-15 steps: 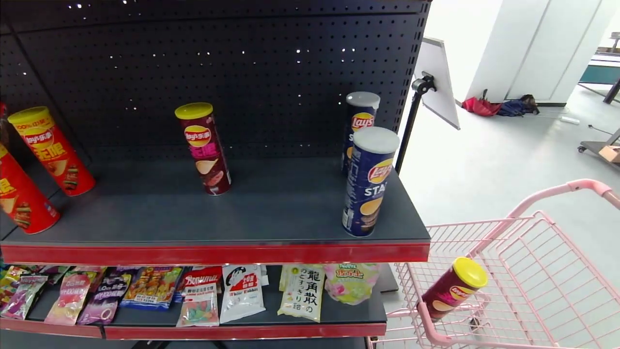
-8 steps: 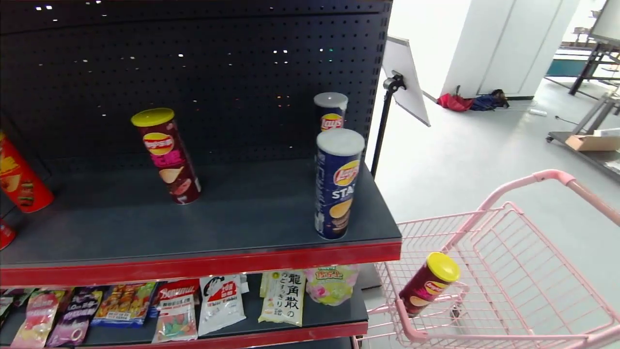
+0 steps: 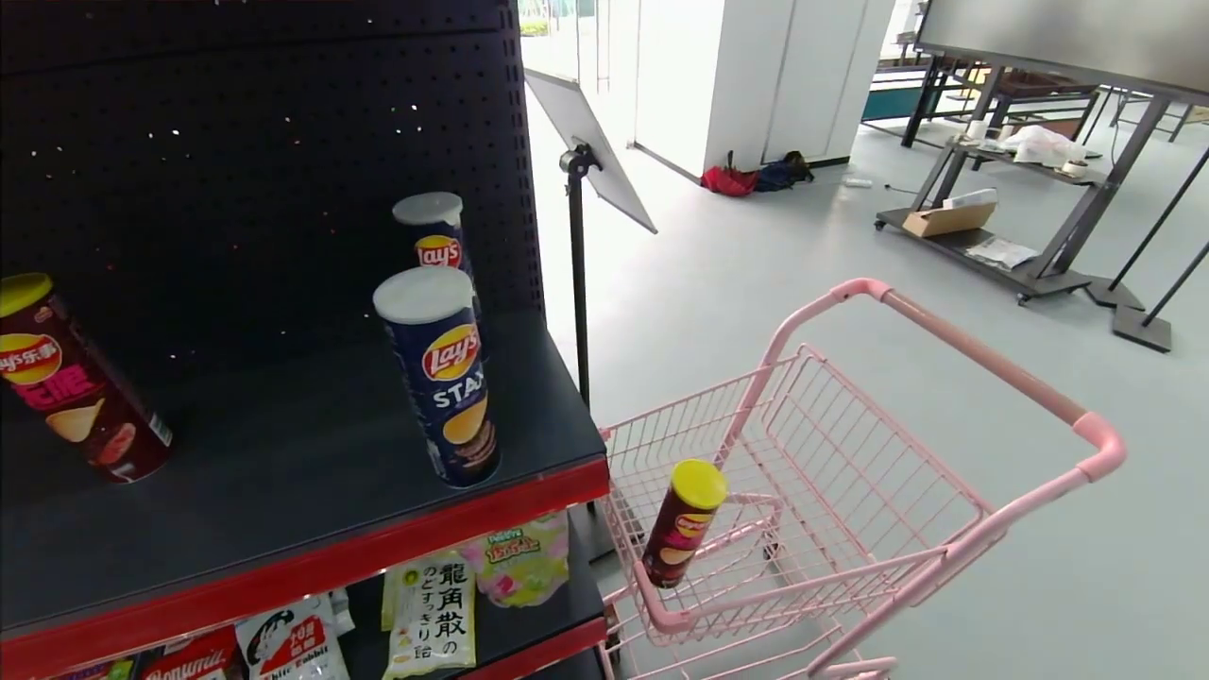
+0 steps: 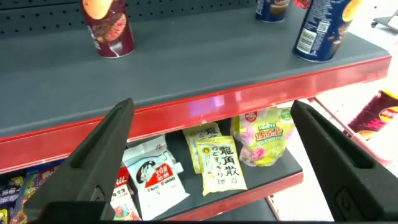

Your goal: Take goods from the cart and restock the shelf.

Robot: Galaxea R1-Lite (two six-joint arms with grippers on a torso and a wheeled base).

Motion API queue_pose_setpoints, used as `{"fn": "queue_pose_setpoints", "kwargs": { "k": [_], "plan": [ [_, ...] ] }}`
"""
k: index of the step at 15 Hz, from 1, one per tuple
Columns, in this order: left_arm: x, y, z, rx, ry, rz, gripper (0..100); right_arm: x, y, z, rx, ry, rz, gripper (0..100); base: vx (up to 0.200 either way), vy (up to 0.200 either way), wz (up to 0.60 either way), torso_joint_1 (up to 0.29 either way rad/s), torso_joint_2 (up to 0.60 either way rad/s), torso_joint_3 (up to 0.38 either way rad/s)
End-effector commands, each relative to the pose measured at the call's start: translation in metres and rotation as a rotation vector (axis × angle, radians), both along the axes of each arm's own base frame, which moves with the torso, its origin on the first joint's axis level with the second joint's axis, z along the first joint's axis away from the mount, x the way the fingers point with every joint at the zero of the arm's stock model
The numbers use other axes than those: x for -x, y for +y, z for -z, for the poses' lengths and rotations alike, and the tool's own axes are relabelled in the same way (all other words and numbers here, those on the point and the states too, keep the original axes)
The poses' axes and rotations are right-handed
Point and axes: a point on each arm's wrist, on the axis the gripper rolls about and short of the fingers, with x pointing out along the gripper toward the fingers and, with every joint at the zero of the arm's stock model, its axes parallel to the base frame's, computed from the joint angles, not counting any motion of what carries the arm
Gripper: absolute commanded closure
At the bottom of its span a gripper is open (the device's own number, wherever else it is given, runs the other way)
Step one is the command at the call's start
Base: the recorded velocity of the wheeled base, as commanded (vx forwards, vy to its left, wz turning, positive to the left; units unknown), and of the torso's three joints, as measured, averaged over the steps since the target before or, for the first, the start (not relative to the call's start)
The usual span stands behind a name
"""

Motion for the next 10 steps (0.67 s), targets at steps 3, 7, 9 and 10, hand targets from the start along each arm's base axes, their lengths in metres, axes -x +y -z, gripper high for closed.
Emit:
{"fn": "queue_pose_setpoints", "kwargs": {
  "k": [3,7,9,10],
  "plan": [
    [-0.0001,0.0,0.0,0.0,0.001,0.001,0,0.0,0.0,-0.0001,-0.001,0.0,0.003,0,0.0,0.0,0.0,-0.072,0.16,0.089],
    [-0.0001,0.0,0.0,0.0,0.001,0.001,0,0.0,0.0,-0.0001,-0.003,0.0,0.003,0,0.0,0.0,0.0,-0.14,0.34,0.203],
    [-0.0001,0.0,0.0,0.0,0.001,0.001,0,0.0,0.0,-0.0001,-0.003,0.0,0.005,0,0.0,0.0,0.0,-0.144,0.37,0.207],
    [-0.0001,0.0,0.0,0.0,0.001,0.0,0,0.0,0.0,-0.0001,-0.004,0.0,0.005,0,0.0,0.0,0.0,-0.149,0.37,0.222]
  ]
}}
